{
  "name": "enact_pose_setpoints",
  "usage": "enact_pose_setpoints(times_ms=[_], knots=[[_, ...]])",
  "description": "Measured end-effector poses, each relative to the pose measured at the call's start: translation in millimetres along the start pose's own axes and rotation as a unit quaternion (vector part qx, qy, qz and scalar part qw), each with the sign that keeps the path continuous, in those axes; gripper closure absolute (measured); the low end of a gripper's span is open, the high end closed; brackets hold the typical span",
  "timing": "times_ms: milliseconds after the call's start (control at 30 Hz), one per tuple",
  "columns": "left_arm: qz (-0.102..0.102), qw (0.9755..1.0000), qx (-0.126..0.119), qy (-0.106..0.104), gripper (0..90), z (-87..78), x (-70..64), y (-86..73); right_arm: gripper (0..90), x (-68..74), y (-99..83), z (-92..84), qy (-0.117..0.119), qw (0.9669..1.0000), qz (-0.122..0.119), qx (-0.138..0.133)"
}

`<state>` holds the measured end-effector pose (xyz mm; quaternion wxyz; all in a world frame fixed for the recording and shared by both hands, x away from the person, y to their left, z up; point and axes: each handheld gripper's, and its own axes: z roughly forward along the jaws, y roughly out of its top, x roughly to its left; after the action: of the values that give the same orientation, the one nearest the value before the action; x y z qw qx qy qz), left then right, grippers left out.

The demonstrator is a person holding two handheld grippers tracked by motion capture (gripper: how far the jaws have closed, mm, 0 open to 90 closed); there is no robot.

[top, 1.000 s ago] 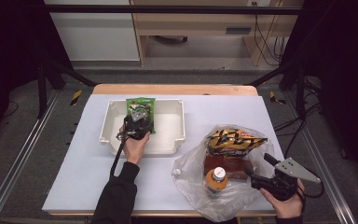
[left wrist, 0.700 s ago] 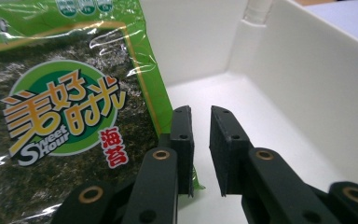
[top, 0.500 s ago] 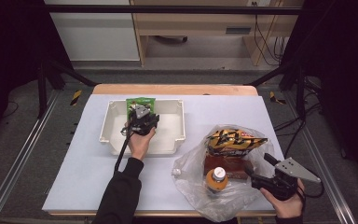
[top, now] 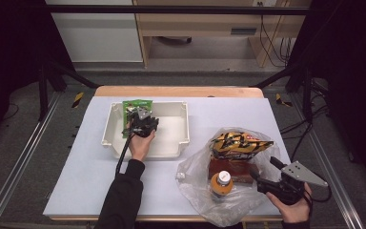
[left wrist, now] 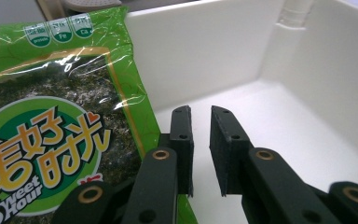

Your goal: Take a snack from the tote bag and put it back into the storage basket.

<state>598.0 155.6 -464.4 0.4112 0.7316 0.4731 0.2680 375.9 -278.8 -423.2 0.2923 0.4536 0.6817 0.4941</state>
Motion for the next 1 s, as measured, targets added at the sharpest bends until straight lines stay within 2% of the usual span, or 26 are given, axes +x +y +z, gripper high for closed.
enact_pose_setpoints(times_ms=[233,333,367,533,567,667,900,967,1000], knots=[[0.0,1.0,0.003,0.001,76.9,-7.7,7.9,-2.1,15.8,0.1,0.8,-0.6,-0.001,1.0,0.001,-0.001],[-0.008,0.9998,-0.008,-0.013,74.2,-18.3,7.1,-0.2,15.9,-0.1,1.6,-1.8,-0.002,1.0,0.001,-0.003],[-0.004,0.9996,-0.018,-0.021,73.5,-24.2,5.7,0.7,16.0,-0.1,2.2,-2.4,-0.003,1.0,0.002,-0.005],[0.0,0.996,-0.073,-0.052,67.6,-61.6,-5.9,4.1,16.3,-3.5,7.7,-7.9,-0.008,0.9998,0.003,-0.018],[0.002,0.9956,-0.075,-0.056,65.7,-69.2,-8.2,4.8,16.4,-4.3,9.0,-9.3,-0.008,0.9997,0.004,-0.021],[0.001,0.9925,-0.1,-0.071,61.0,-90.3,-15.6,3.6,16.9,-6.1,13.5,-13.4,-0.011,0.9995,0.006,-0.028],[0.015,0.9869,-0.125,-0.1,50.4,-126.4,-37.2,-9.9,17.7,-7.6,21.9,-14.9,-0.011,0.9994,-0.001,-0.032],[0.027,0.9868,-0.121,-0.104,47.8,-132.4,-45.1,-11.6,17.7,-6.8,23.4,-13.2,-0.011,0.9994,-0.001,-0.032],[0.031,0.9859,-0.125,-0.107,46.5,-135.6,-49.3,-11.7,17.7,-6.5,24.1,-12.3,-0.011,0.9995,-0.004,-0.031]])
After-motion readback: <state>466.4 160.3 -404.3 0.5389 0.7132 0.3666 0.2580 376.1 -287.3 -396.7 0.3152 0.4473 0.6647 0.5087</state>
